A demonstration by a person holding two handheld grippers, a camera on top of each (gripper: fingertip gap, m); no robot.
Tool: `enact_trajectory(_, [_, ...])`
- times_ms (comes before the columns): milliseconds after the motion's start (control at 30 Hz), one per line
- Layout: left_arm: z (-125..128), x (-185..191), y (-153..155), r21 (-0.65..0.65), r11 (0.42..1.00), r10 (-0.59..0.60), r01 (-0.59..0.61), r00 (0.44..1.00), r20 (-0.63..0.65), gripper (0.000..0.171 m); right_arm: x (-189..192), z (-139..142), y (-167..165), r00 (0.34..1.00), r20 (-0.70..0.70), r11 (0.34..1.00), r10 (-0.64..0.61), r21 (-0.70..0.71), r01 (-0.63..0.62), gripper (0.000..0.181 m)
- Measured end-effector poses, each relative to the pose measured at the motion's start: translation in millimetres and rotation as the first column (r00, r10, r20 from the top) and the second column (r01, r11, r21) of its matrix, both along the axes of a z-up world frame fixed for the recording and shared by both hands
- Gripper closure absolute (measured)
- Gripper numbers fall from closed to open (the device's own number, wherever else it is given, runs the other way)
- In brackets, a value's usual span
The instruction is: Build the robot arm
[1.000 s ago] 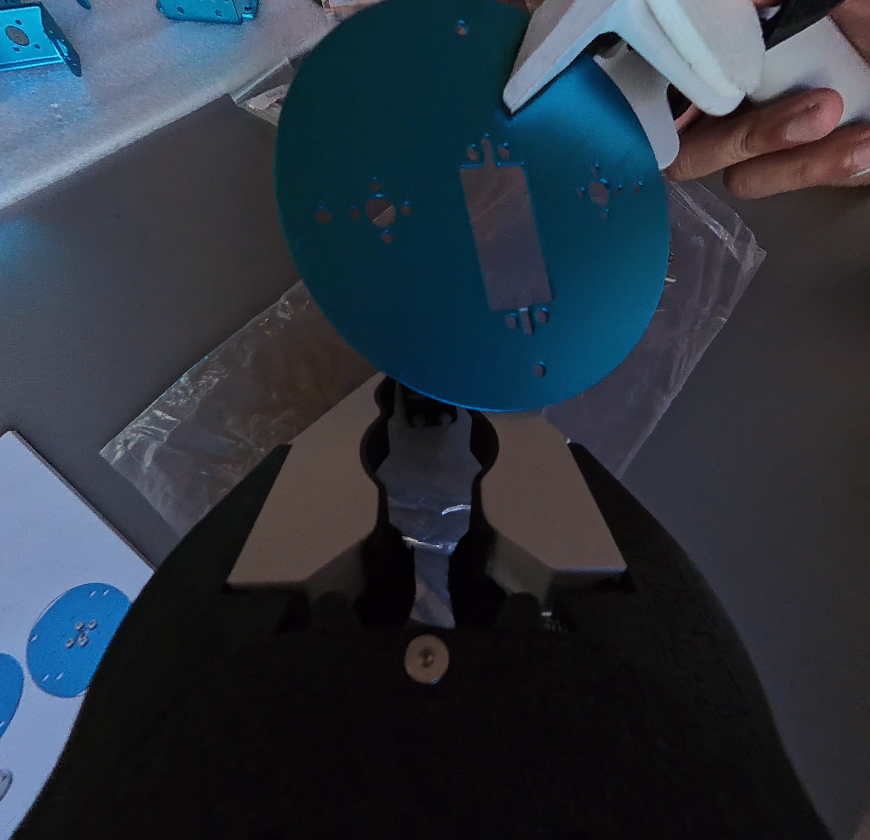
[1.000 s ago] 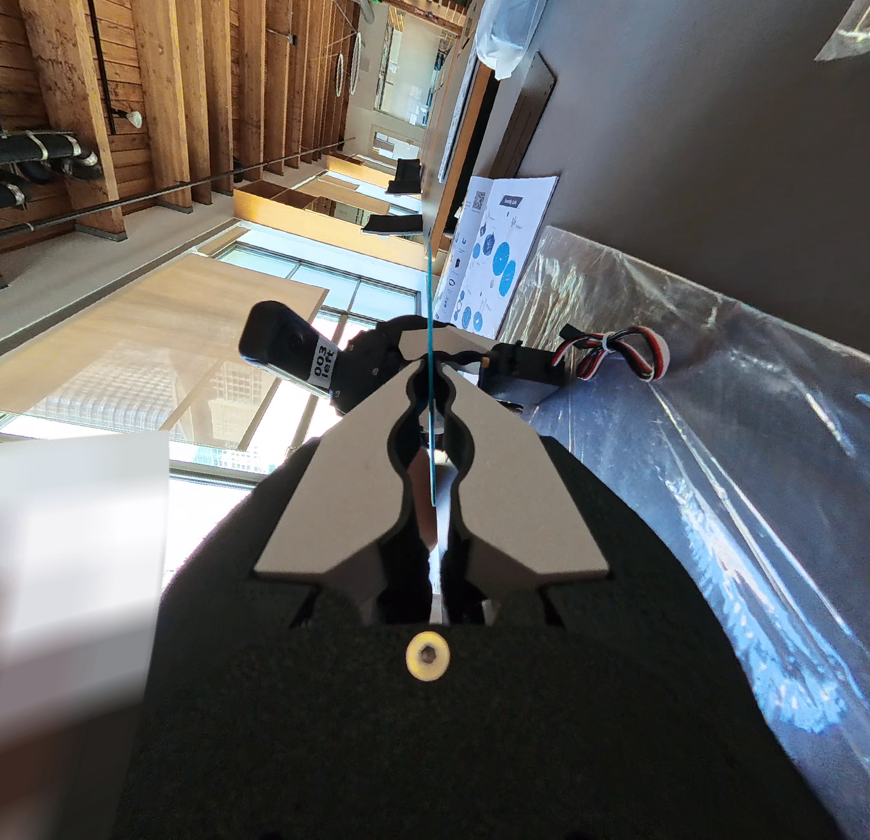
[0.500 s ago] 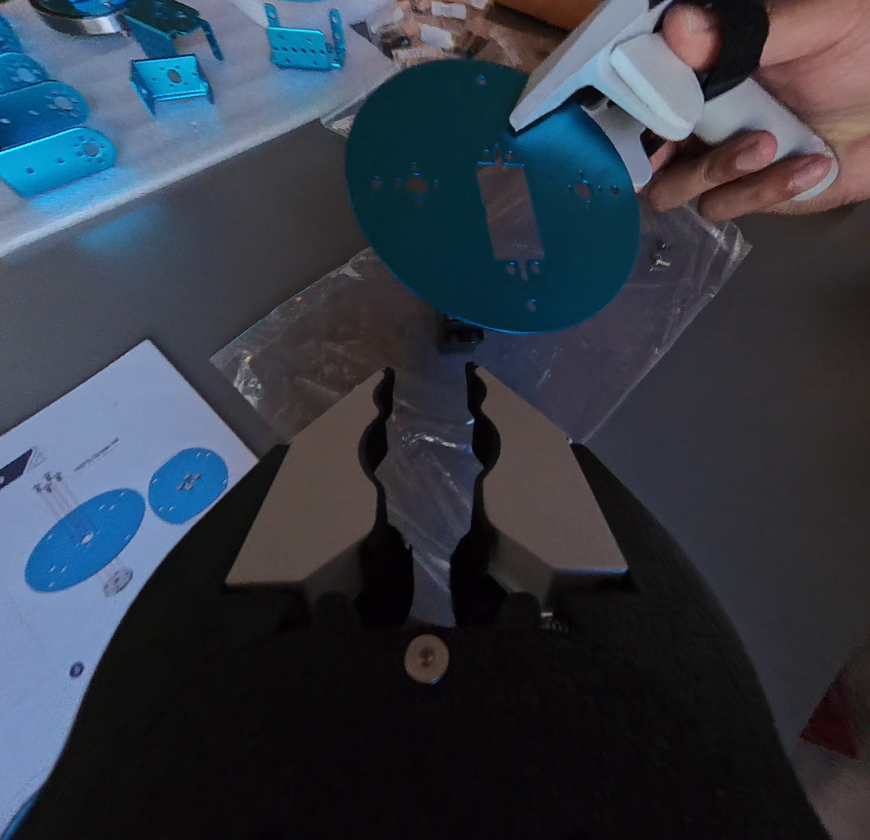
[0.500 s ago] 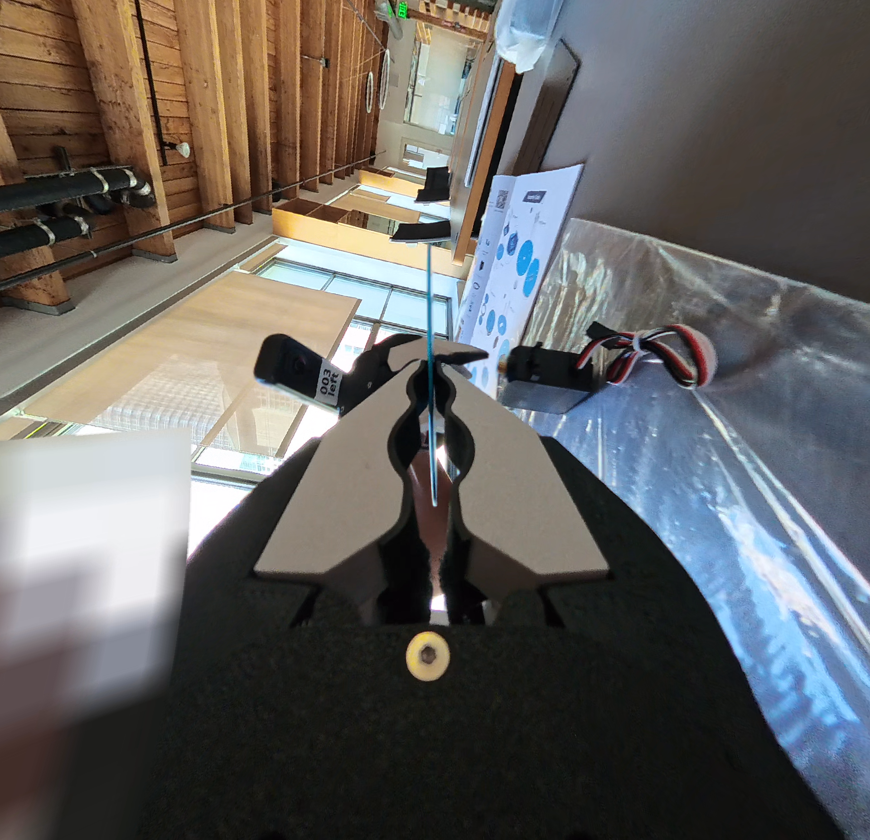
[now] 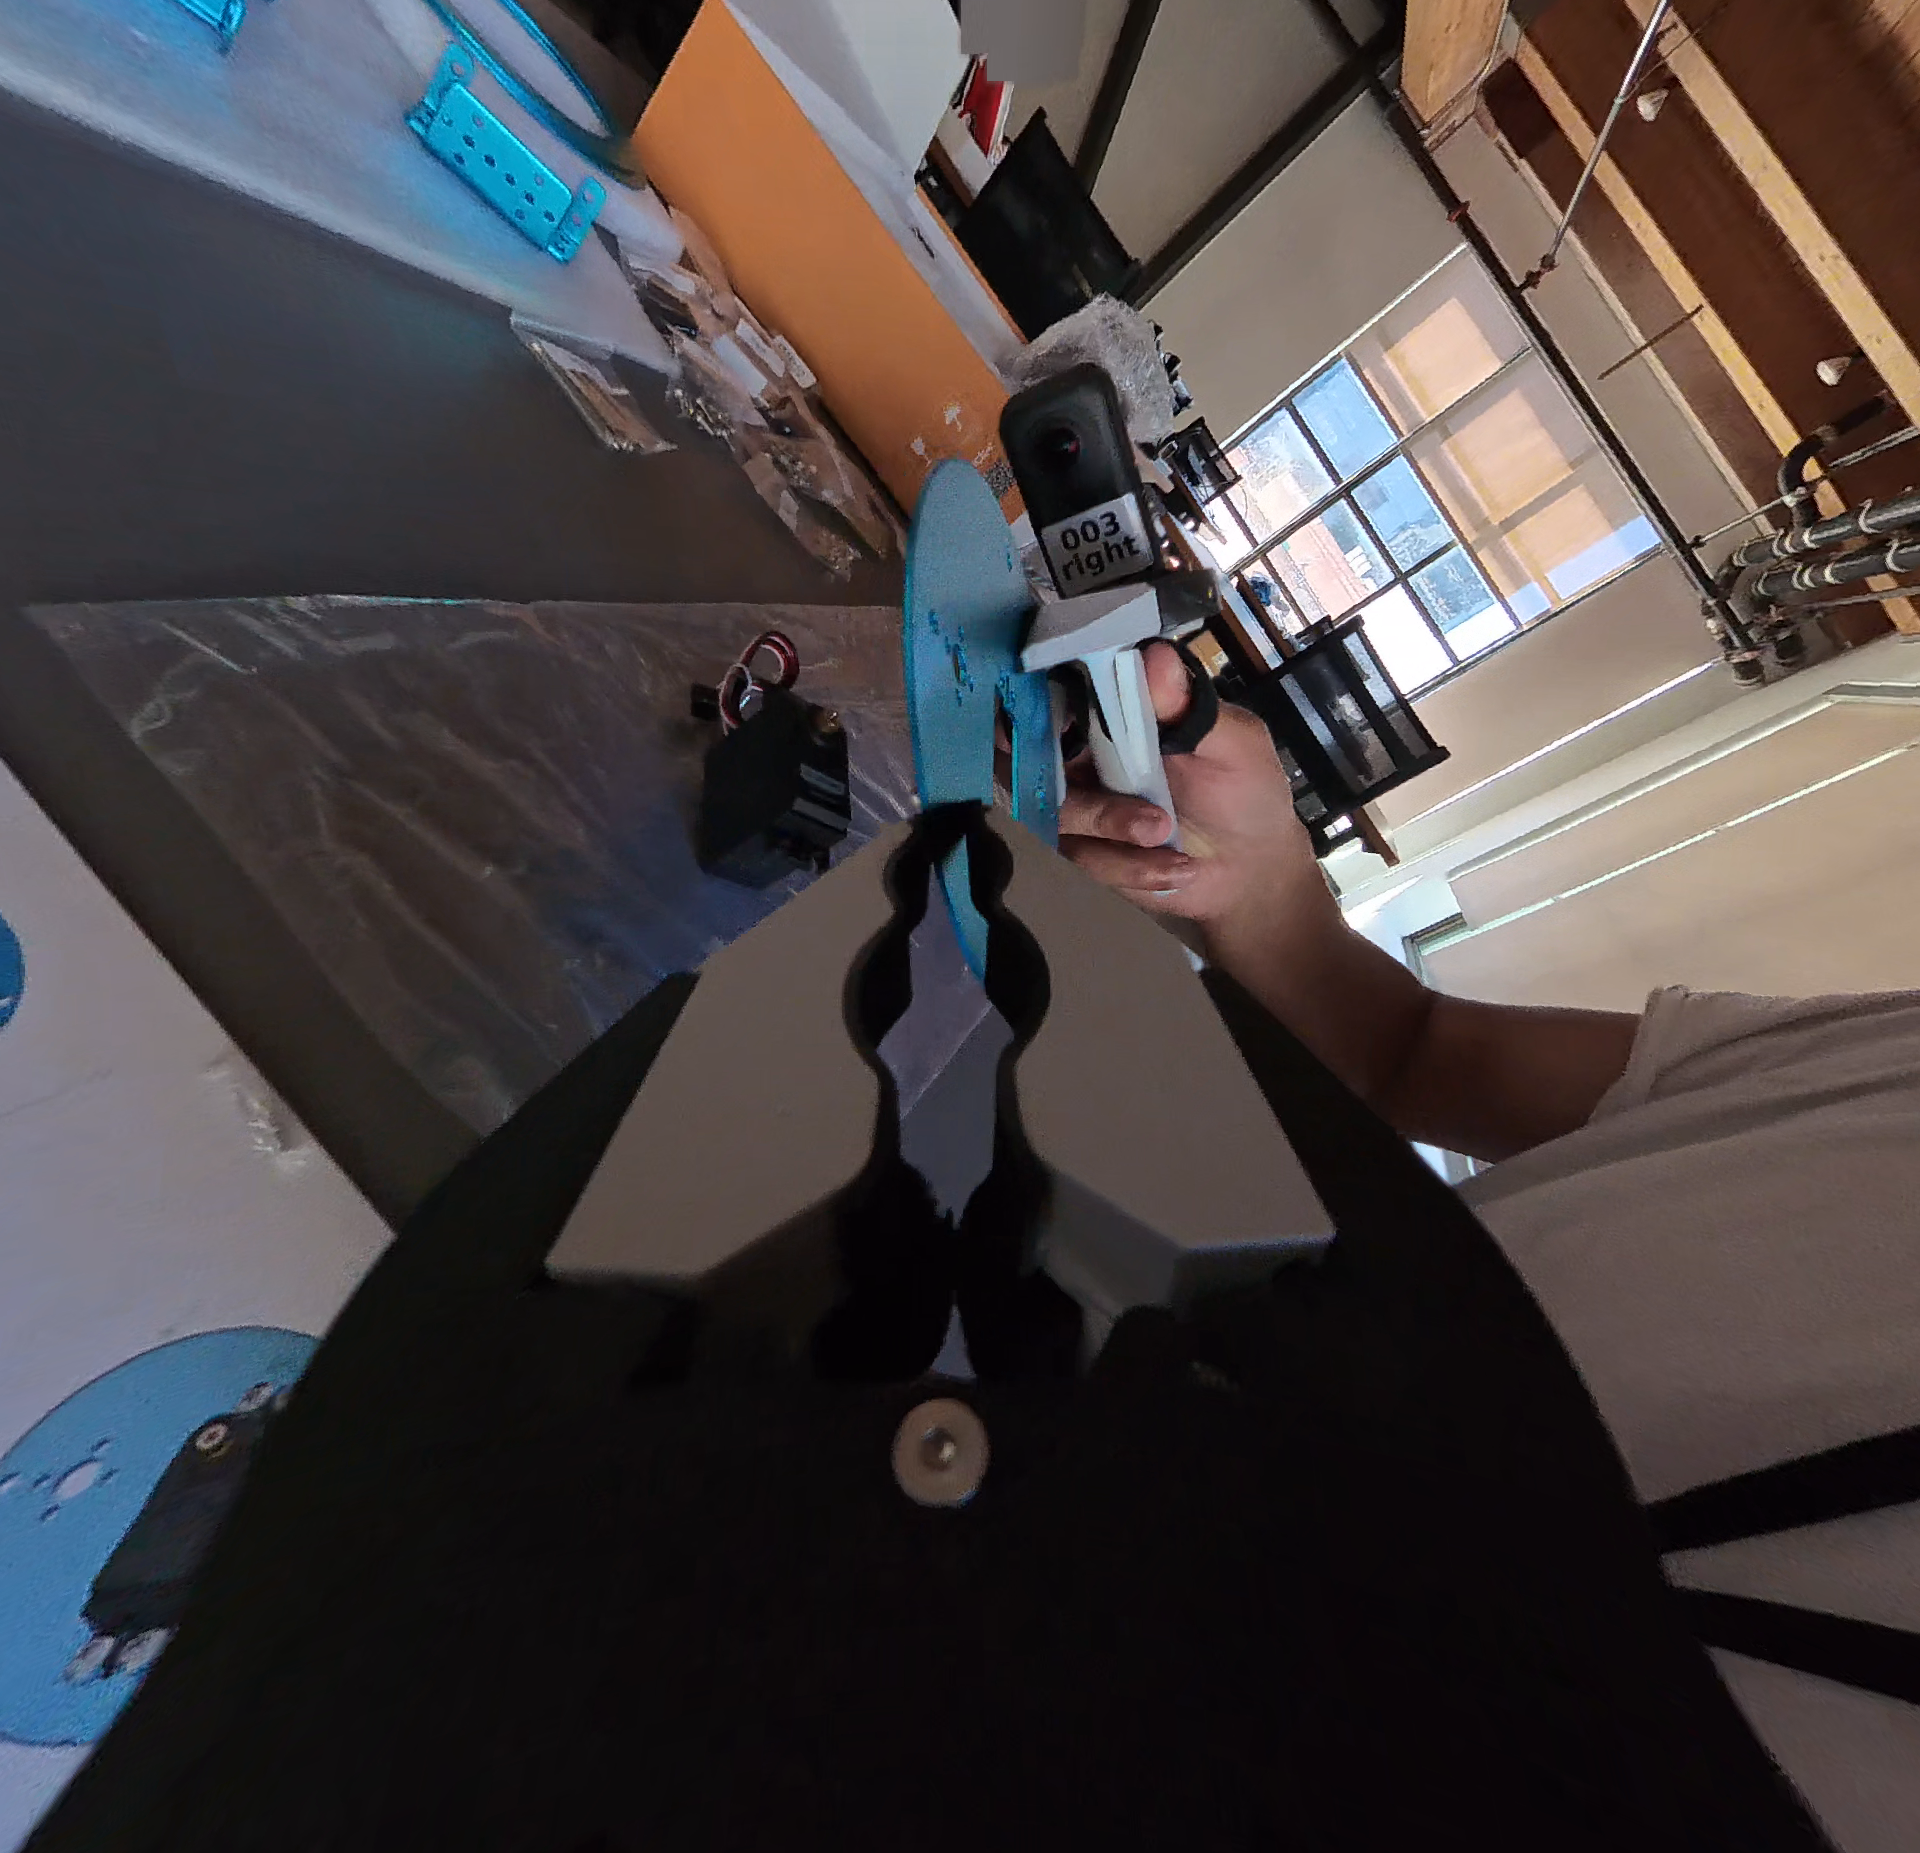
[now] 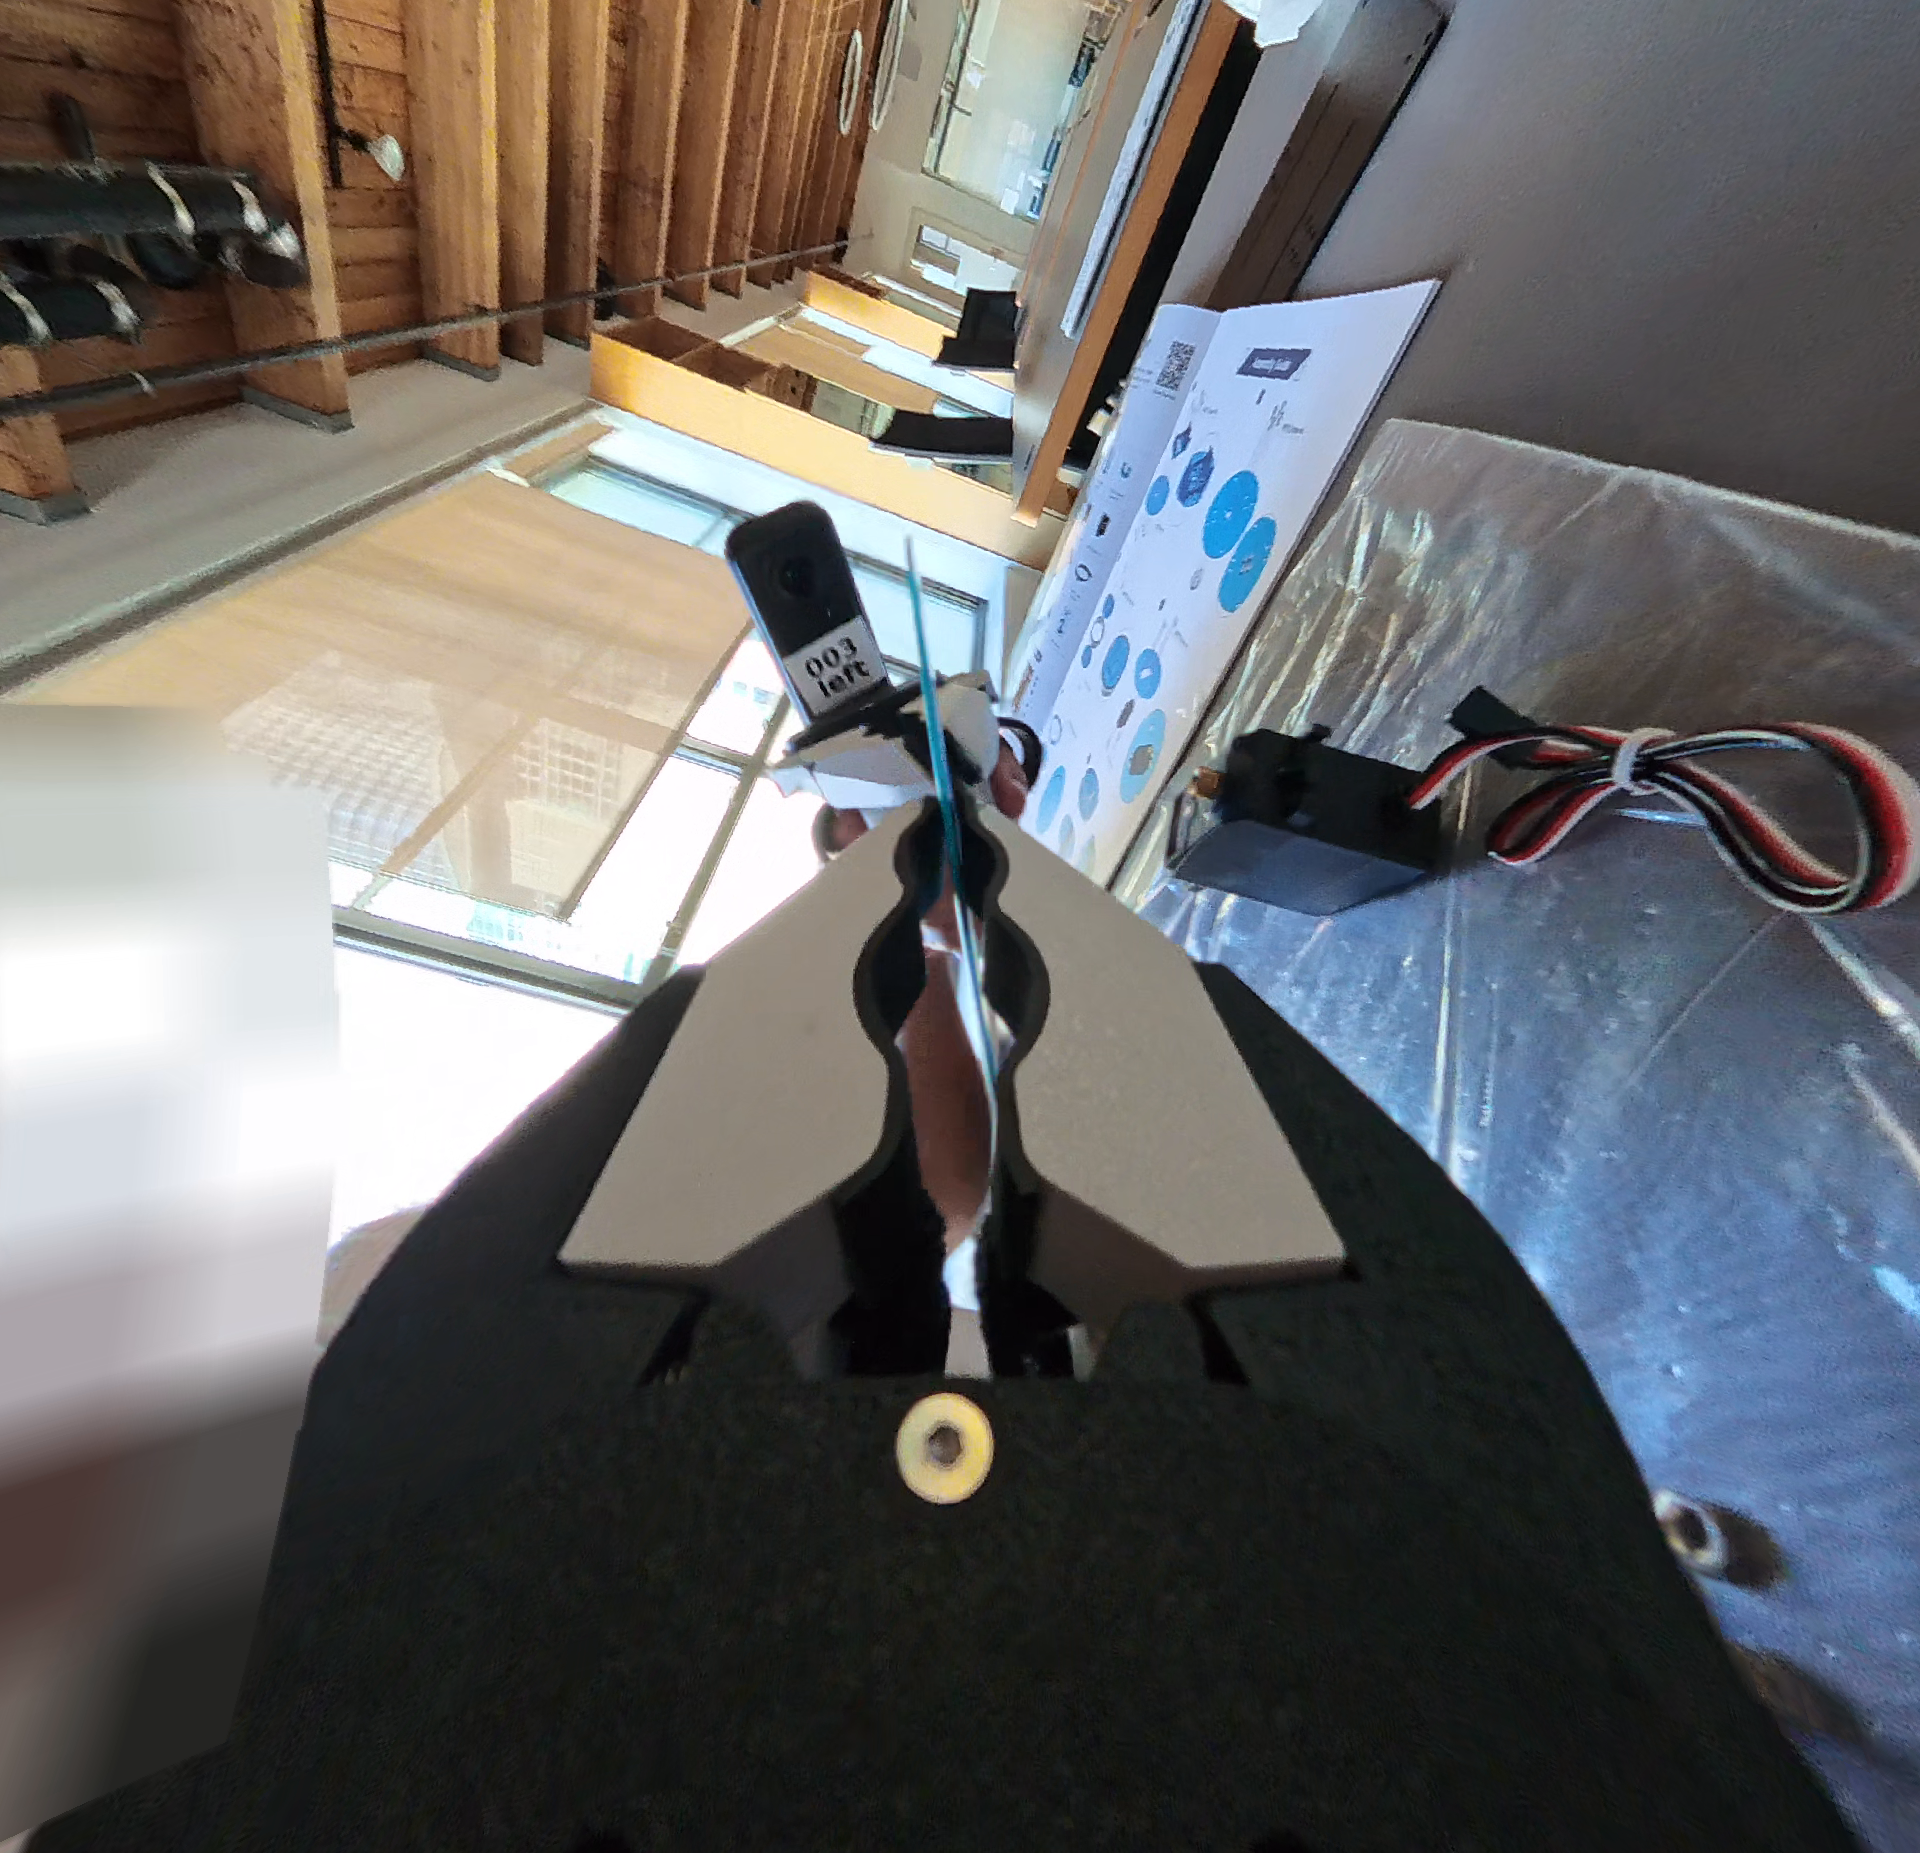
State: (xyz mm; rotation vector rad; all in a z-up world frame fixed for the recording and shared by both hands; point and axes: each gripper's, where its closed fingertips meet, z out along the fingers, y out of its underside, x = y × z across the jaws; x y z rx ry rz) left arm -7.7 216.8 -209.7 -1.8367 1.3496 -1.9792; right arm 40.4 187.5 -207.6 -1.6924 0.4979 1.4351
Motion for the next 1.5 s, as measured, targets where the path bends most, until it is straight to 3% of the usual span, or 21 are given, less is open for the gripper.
enact_trajectory(133, [3.3, 2.9, -6.0, -0.037, 0.997, -0.062, 0.060, 0.998, -0.031, 0.171, 5.5, -14.4, -4.0, 0.971, 0.236, 0.999, 0.033, -0.019, -0.030, 0.170])
enact_trajectory(200, [5.6, 7.7, -3.9, -0.091, 0.993, -0.080, 0.076, 0.996, -0.046, 0.171, 8.6, -14.8, -5.3, 0.960, 0.275, 0.999, 0.048, -0.015, -0.046, 0.171])
enact_trajectory(467, [9.9, 24.8, 11.0, -0.322, 0.942, -0.118, 0.095, 0.992, -0.053, 0.171, 31.1, 3.1, -9.9, 0.994, 0.089, 0.997, 0.057, 0.045, -0.061, 0.181])
enact_trajectory(567, [-8.7, 24.6, 7.9, -0.240, 0.966, -0.130, 0.097, 0.983, -0.127, 0.169, 30.9, -8.4, -13.5, 0.993, 0.066, 0.995, 0.096, -0.022, -0.095, 0.181])
enact_trajectory(667, [-30.6, 28.9, 16.8, -0.019, 0.999, -0.037, 0.034, 0.977, -0.209, 0.161, 27.7, -24.8, -13.5, 0.990, 0.089, 0.989, 0.107, -0.108, -0.097, 0.181])
enact_trajectory(800, [-34.0, 33.3, 20.2, 0.095, 0.995, -0.013, 0.035, 0.974, -0.225, 0.160, 29.1, -30.1, -12.8, 0.995, 0.008, 0.984, 0.101, -0.149, -0.099, 0.181])
enact_trajectory(1300, [-54.9, 33.0, 17.3, 0.060, 0.996, -0.042, 0.064, 0.952, -0.305, 0.161, 41.4, -52.7, -7.3, 0.998, -0.045, 0.971, 0.050, -0.233, -0.059, 0.180])
enact_trajectory(1500, [-60.5, 36.0, 21.1, 0.065, 0.996, -0.031, 0.055, 0.946, -0.323, 0.159, 43.8, -61.4, -7.6, 0.999, 0.032, 0.962, 0.036, -0.271, -0.026, 0.177])
